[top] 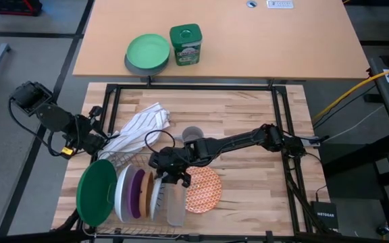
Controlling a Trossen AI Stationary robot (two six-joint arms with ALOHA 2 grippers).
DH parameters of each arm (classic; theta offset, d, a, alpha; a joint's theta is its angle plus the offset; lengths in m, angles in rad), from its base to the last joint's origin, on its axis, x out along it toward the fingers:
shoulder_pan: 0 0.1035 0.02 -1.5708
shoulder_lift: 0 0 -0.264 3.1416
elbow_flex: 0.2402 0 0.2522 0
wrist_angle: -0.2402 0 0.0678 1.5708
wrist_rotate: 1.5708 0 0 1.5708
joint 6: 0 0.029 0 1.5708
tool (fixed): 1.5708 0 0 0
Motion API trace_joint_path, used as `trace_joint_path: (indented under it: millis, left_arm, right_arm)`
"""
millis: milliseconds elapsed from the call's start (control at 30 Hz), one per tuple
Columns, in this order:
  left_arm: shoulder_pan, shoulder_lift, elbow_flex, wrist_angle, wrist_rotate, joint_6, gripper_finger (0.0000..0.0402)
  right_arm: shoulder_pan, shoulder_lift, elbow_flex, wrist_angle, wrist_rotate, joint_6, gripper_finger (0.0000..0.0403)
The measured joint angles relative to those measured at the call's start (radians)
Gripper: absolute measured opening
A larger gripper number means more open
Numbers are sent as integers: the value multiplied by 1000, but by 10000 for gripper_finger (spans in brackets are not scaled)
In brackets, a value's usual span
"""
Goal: Sort dishes
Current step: Put the blue patterned plate into the dish rack, then put the orange patterned plate into the dish rack
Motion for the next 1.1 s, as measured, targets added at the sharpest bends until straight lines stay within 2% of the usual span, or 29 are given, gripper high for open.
trace_joint_path:
  millis: [500,633,800,1100]
  left_arm:
    - [0,0,0,0,0,0,162]
    - [0,0,0,0,0,0,162]
    - [0,0,0,0,0,0,162]
    - [0,0,0,0,0,0,162]
  right_arm:
    - [1,-12,0,-2,13,-5,124]
    - [1,-35,0,-50,54,-6,124]
    - [1,-50,2,-120,53,-10,124]
    - [8,-78,1,-143,84,-31,124]
